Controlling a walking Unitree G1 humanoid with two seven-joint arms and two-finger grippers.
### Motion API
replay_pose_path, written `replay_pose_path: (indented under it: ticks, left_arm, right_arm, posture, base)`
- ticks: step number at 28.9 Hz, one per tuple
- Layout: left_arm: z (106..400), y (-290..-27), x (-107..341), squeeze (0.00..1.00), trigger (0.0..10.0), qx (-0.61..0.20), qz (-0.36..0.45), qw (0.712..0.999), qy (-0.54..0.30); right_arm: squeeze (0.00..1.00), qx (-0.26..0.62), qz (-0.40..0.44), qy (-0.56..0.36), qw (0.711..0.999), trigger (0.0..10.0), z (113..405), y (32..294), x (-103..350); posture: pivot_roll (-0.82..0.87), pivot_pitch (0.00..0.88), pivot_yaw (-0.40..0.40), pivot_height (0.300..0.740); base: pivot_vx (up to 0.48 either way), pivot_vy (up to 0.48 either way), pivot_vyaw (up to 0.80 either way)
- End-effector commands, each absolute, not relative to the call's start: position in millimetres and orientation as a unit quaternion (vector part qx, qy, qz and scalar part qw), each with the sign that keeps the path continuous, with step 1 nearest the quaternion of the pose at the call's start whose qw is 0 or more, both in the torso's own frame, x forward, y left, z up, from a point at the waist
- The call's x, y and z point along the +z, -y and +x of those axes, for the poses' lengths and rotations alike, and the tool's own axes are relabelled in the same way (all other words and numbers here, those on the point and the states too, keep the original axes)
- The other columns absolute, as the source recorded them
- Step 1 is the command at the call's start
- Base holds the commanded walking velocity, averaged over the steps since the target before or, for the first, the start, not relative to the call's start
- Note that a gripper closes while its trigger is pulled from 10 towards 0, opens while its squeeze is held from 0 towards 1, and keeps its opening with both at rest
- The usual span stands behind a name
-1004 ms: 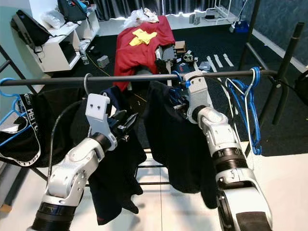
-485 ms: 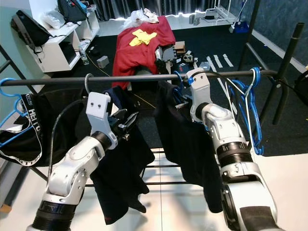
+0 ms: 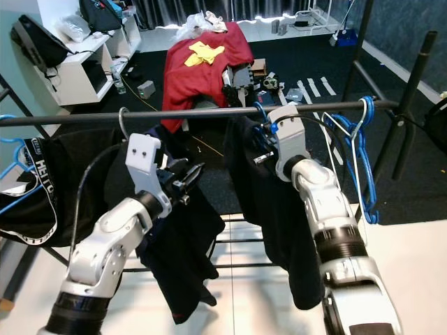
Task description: Hang hanger
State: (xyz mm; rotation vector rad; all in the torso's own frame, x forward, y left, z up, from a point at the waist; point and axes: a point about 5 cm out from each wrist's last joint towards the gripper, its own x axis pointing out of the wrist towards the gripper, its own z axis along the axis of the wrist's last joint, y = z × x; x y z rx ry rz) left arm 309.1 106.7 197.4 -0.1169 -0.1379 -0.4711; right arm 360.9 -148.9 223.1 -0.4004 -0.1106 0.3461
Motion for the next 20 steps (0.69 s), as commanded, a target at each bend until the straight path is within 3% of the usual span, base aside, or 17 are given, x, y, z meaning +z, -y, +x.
replay_pose_path:
  ticks: [1, 12, 14, 20]
  left_arm:
    - [307, -106, 198, 0.0, 10.0, -0.244, -0.065, 0.965, 0.075]
    - [308, -100, 198, 0.0, 10.0, -0.271, -0.068, 0.957, 0.077]
    - [306, -102, 193, 0.0, 10.0, -0.273, -0.061, 0.958, 0.069]
    - [305, -106, 189, 0.0, 10.0, -0.261, -0.058, 0.961, 0.064]
  right_arm:
    - [0.0, 0.169, -0.261, 0.131, 0.941, 0.0, 349, 136, 241]
    - [0.0, 0.176, -0.342, 0.141, 0.913, 0.0, 337, 128, 221]
    - [0.0, 0.26, -0.344, -0.003, 0.902, 0.0, 327, 124, 166]
    - [0.0, 0.296, -0.326, -0.094, 0.893, 0.0, 315, 129, 135]
  posture:
    - [-0.02, 0.027, 0.123, 0.74]
    - [-0.03, 0.004, 0.131, 0.74]
    - [-0.02, 0.009, 0.124, 0.74]
    - [-0.02, 0.014, 0.121, 0.74]
  base:
    - [0.0, 0.0, 0.0]
    - [0.0, 0.0, 0.0]
    - [0.0, 0.0, 0.0]
    - [0.0, 0.0, 0.0]
